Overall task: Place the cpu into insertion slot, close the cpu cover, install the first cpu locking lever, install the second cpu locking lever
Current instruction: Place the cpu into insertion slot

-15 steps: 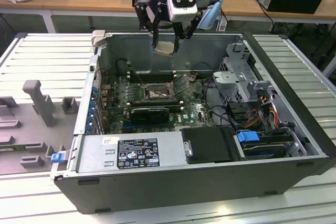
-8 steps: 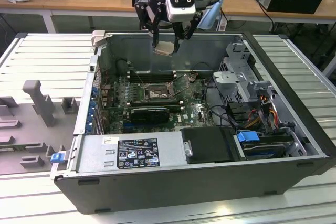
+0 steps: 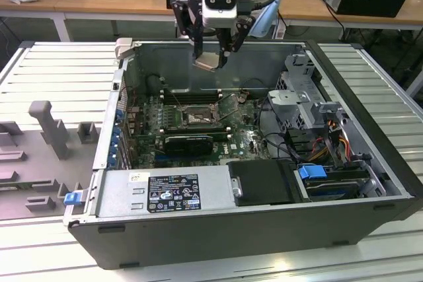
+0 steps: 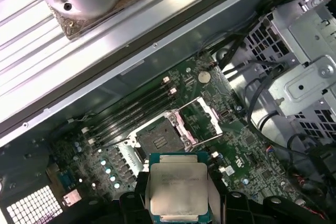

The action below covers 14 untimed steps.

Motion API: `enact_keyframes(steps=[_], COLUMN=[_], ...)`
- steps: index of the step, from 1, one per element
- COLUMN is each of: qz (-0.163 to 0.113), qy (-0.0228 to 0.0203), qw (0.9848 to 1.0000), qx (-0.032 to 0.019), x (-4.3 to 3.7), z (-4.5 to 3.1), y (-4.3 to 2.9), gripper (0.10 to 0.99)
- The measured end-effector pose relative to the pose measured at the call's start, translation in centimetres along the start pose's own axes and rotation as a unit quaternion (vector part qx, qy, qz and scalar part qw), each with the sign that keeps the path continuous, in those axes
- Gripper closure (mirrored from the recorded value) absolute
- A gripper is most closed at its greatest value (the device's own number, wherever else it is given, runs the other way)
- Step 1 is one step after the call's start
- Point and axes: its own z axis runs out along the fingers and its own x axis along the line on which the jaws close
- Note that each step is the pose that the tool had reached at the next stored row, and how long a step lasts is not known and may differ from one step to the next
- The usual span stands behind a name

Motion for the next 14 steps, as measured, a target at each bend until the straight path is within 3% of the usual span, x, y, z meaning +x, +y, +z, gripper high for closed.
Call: enact_keyframes(steps=[14], qz=[0.072], qy=[-0.0064], qw=[0.9974], qx=[-0.0014], x=[0.00], z=[0.04], y=[0.00], gripper=[0.557])
